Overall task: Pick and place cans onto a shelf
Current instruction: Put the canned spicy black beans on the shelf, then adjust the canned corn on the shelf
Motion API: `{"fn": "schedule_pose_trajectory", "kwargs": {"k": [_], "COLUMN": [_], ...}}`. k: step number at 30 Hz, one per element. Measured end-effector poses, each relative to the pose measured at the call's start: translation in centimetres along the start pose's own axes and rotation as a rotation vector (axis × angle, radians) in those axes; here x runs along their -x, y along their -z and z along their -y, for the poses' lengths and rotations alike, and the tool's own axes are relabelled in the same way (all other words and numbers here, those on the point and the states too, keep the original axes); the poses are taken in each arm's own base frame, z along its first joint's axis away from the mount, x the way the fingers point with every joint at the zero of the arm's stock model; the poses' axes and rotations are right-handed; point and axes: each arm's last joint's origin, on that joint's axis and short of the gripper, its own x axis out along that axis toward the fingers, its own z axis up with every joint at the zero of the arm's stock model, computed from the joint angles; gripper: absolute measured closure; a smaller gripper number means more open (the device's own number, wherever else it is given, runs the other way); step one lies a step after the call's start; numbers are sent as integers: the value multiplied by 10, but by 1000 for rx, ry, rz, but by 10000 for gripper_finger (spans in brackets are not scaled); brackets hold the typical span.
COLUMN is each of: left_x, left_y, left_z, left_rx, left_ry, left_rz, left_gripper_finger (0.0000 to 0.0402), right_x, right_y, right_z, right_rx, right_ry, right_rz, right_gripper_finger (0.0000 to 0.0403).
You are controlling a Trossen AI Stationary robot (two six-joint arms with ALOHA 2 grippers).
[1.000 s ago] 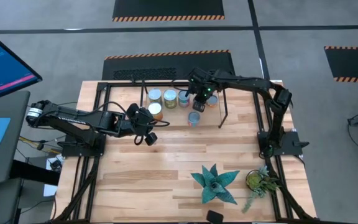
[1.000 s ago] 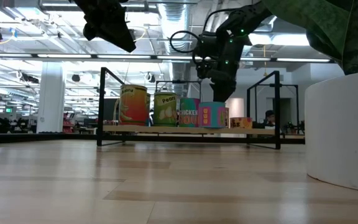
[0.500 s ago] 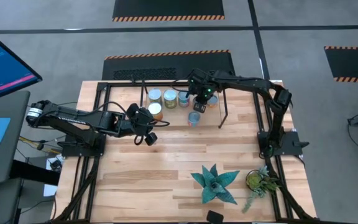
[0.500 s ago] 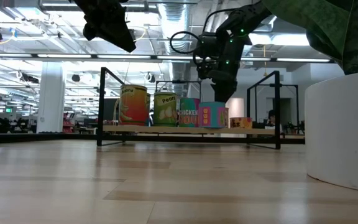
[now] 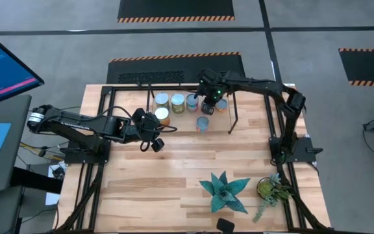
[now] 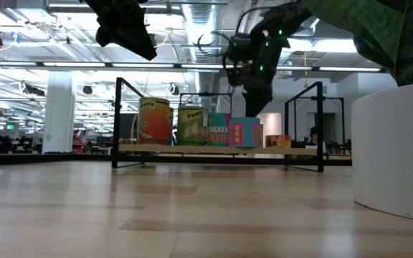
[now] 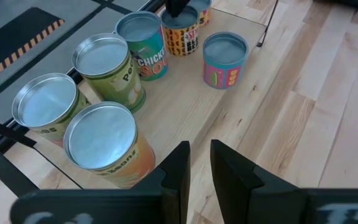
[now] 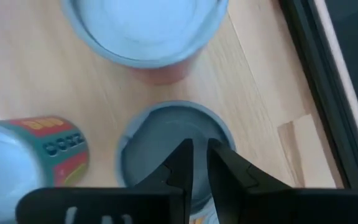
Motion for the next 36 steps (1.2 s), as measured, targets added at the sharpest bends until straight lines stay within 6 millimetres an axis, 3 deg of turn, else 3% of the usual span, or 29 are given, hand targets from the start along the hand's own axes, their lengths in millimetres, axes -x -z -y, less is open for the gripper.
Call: {"fn": "schedule_pose_trajectory", "kwargs": {"k": [8, 12, 15, 20, 25, 30, 36], "left_x": [0, 0, 0, 0, 0, 0, 0], "left_y": [0, 0, 0, 0, 0, 0, 0], "left_z": [0, 0, 0, 0, 0, 0, 0], "left_rx": [1, 2, 1, 2, 2, 4, 3], "left_ry": [0, 0, 0, 0, -1, 1, 1], "left_rz": [0, 0, 0, 1, 1, 3, 2], "left_gripper_finger": [349, 349, 349, 349, 349, 349, 349], "right_x": [52, 79, 84, 66, 41, 13, -6], "right_y": [-7, -4, -5, -7, -11, -12, -15], "right_z": [-14, -38, -64, -107, -136, -149, -143], "right_rx": [-31, -6, 72, 177, 238, 256, 227], "right_ry": [-13, -98, -131, -163, -185, -171, -124], "right_rz": [46, 97, 123, 86, 73, 29, 10], "right_gripper_finger": [333, 333, 333, 333, 333, 333, 333]}}
